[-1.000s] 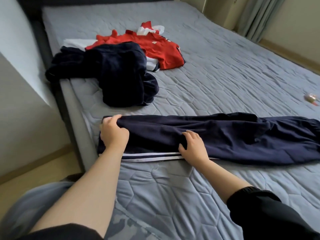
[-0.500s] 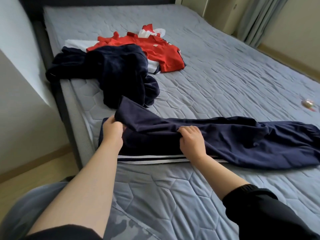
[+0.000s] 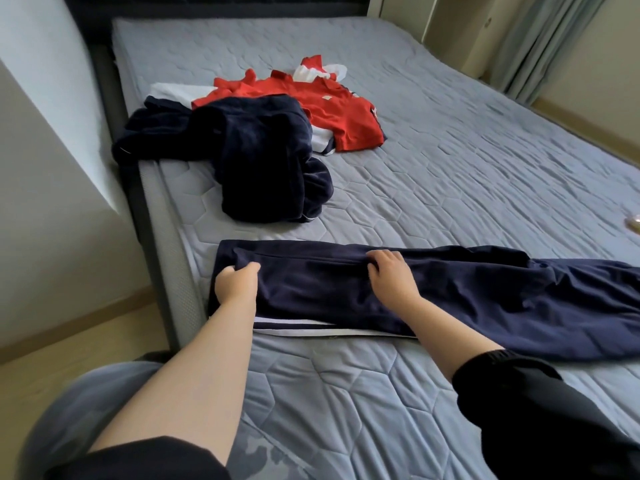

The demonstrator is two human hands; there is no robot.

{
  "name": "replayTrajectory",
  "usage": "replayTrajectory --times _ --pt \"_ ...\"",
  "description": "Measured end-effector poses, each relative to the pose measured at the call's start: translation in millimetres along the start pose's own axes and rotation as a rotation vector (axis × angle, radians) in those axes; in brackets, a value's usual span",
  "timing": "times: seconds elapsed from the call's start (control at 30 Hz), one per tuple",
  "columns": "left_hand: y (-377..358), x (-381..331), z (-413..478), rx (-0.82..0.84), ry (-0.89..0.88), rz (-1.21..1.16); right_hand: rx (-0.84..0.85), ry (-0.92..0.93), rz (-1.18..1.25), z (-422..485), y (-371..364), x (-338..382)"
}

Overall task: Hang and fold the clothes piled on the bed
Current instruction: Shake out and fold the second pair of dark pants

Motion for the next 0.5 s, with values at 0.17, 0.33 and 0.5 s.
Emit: replayTrajectory --times 0.17,0.33,0.5 --pt "3.8 -0.8 11.5 0.116 0.184 -0.124 0.201 0.063 -0.145 29.8 -18.2 8.1" --pt "6.2 -18.4 10.2 0.259 0.318 -0.468 0.083 0.052 0.026 48.8 -1.5 17.0" --pt "0.6 -45.8 -1.3 0.325 0.134 -0.658 -0.163 -0.147 0.272 55.3 28.6 13.2"
Point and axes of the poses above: each hand's wrist, its own z-axis towards the middle knuckle, its own y-axis out of the back of the hand, x = y × z, the point moved 5 cm from there along z, towards the middle knuckle, and after that the axes turned 4 degrees about -z, right-handed, at the moved point
